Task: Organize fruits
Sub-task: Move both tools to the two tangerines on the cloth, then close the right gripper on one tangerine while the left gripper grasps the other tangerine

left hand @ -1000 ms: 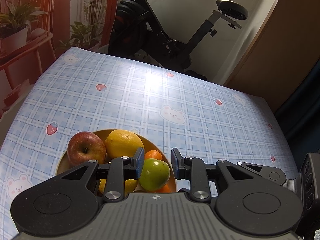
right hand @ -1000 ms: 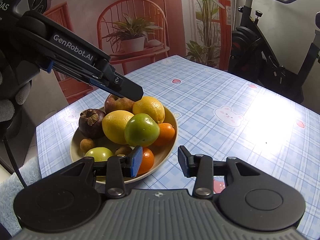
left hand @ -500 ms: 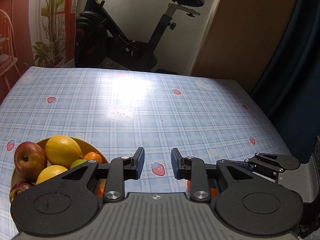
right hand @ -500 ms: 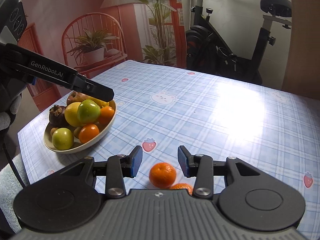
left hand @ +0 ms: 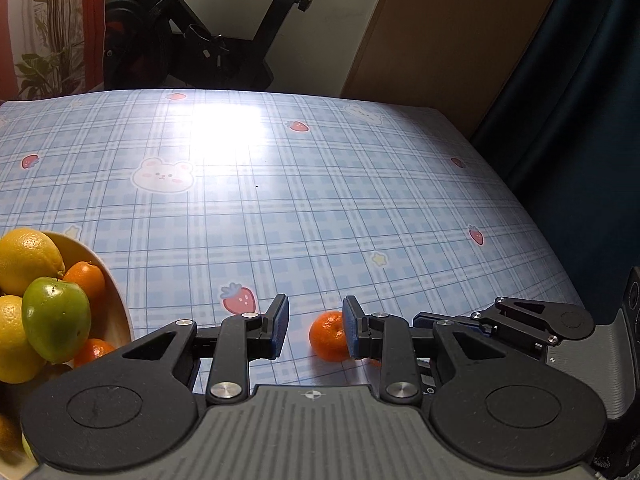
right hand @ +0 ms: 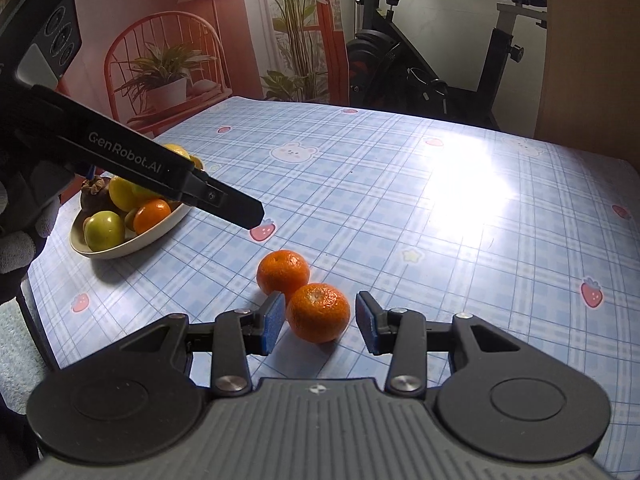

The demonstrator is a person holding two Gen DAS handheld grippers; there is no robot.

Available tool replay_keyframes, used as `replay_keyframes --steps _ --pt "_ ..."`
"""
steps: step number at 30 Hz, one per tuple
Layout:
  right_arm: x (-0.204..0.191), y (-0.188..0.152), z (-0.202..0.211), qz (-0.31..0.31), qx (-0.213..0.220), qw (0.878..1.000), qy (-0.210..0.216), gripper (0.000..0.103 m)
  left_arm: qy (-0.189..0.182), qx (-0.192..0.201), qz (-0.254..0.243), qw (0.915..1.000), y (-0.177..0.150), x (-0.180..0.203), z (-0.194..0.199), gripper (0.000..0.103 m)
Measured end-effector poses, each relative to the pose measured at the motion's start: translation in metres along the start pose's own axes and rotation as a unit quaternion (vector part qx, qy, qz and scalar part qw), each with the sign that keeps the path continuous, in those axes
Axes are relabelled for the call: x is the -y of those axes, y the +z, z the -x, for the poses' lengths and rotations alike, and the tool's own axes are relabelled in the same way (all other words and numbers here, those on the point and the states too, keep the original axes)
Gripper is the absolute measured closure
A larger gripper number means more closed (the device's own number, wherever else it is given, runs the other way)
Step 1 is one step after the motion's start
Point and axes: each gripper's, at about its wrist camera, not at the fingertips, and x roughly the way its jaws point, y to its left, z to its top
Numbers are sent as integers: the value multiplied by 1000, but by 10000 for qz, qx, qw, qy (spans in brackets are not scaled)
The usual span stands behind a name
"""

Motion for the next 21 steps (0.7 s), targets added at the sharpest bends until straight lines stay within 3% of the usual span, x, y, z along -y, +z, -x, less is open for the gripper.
replay_keyframes --steps 10,15,21 --pt "7 -4 -9 -100 -49 9998 148 62 132 -73 22 9999 1 -5 -7 72" --pt "14 -6 -3 -235 50 9997 73 62 17 -64 20 10000 0 -2 -7 72" --pt "31 -6 10 -522 219 9983 -110 62 -55 -157 -126 9998 -8 8 -16 60"
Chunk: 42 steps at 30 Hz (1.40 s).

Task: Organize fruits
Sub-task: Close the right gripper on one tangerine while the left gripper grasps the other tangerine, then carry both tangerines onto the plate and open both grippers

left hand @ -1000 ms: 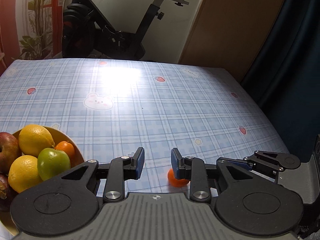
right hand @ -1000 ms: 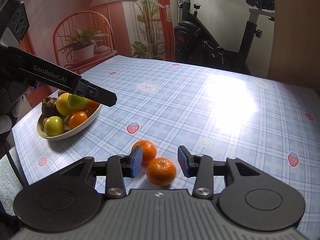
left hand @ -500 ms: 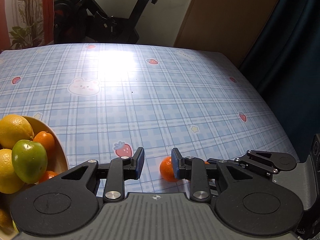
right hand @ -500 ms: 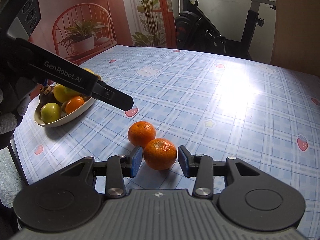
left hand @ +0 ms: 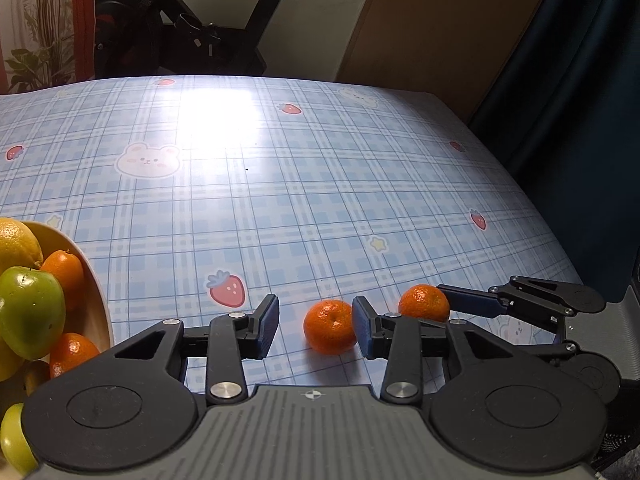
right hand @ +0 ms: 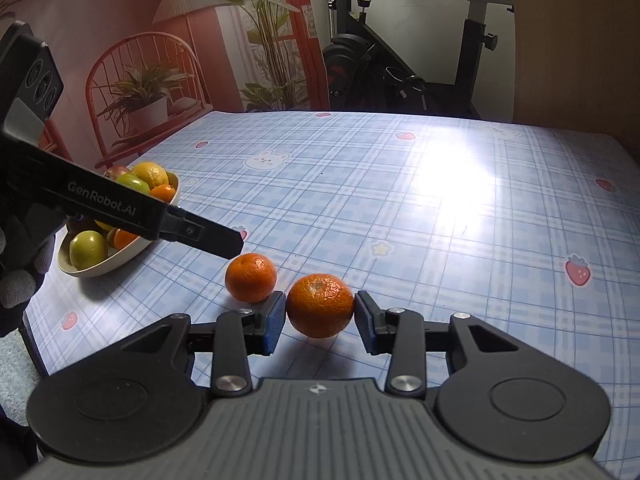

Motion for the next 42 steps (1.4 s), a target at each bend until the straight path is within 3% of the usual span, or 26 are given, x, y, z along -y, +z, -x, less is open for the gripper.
replay_keyframes --steps 11,24,33,42 --pt "9 1 9 -122 97 9998 -95 62 -15 -244 -215 9995 -11 16 -24 62" --pt "8 3 9 -127 104 9999 -34 62 98 -179 -235 9995 -13 16 -19 66" --pt "-9 12 6 11 170 9997 151 62 510 307 -167 9981 -23 4 23 66" --pt "-50 43 -18 322 230 9964 755 62 1189 855 121 9891 -34 -34 90 66"
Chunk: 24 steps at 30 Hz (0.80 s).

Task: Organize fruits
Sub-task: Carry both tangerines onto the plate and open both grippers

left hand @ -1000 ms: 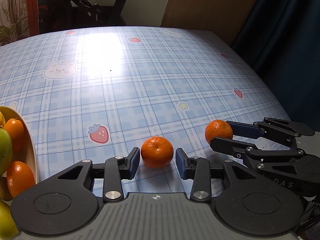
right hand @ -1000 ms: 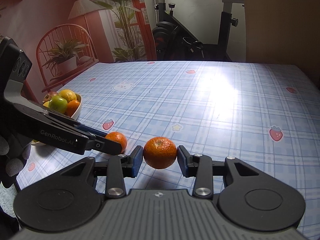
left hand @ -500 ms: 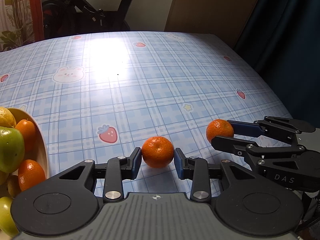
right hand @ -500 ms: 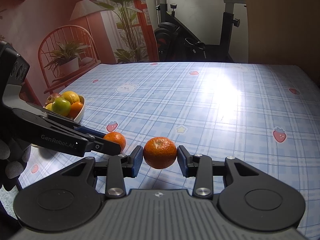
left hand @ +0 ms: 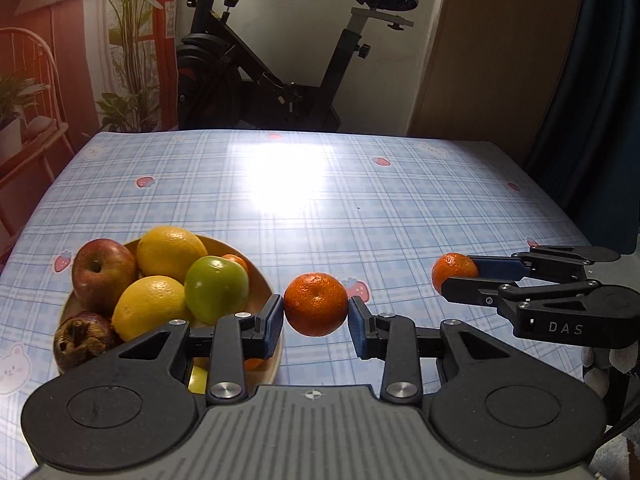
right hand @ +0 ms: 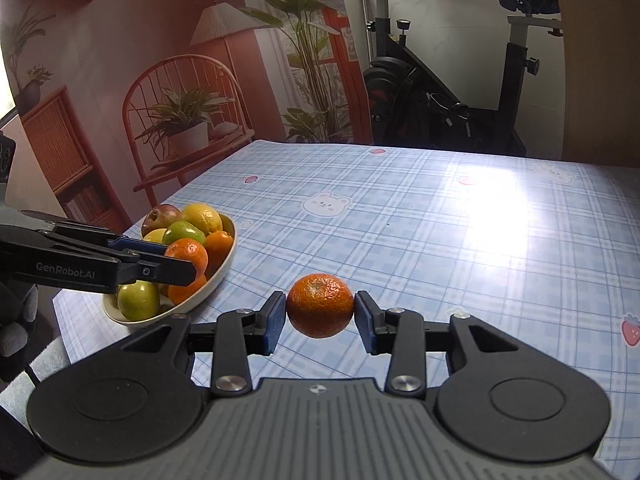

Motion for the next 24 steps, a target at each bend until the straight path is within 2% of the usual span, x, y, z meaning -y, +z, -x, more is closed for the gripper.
replay_keyframes --steps 5,11,14,18,22,24 --pt "-29 18 -27 332 -41 9988 352 62 355 78 408 9985 -2 -38 26 66" --pt "-67 32 -55 681 -142 9950 722 62 738 304 948 9923 7 -85 51 66" --pt "-88 31 -67 837 -254 9921 898 62 788 353 1082 9904 10 -98 58 66" --pt "-108 27 -75 974 -365 9893 1025 62 610 297 993 9927 4 -95 58 66" --pt "-119 30 -76 1029 -358 9891 986 62 470 204 528 9973 -14 -77 52 66" --pt "-118 32 -76 1012 -352 9899 925 63 406 133 475 9980 -19 -75 46 66"
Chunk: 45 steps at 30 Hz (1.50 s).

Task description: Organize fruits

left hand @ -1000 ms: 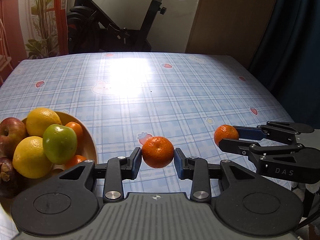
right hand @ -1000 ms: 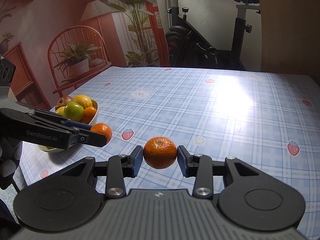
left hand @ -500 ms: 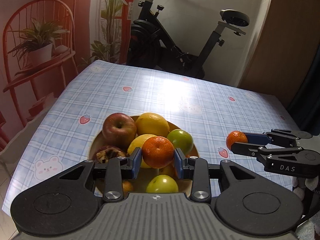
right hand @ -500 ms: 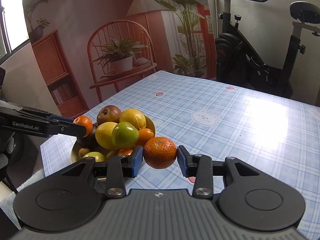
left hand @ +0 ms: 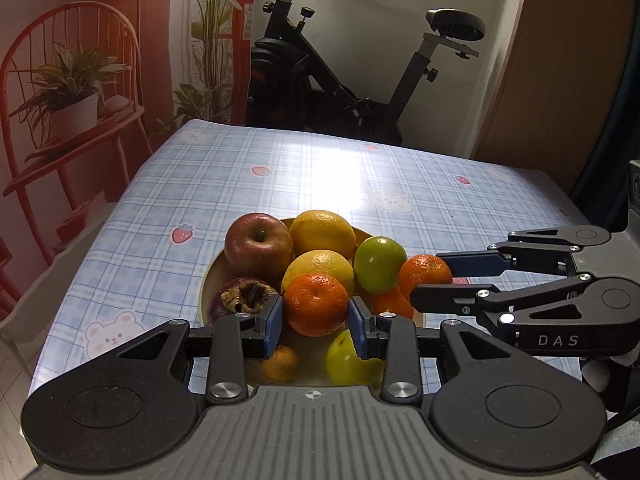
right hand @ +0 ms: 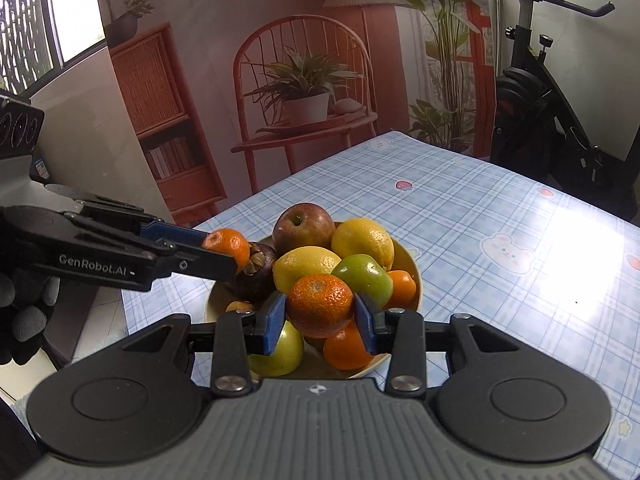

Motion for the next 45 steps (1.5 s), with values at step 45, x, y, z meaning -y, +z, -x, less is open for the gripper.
replay_keyframes --steps 45 --pt "-6 0 -26 -459 -245 9984 -200 61 379 117 1096 9932 -5 -43 5 56"
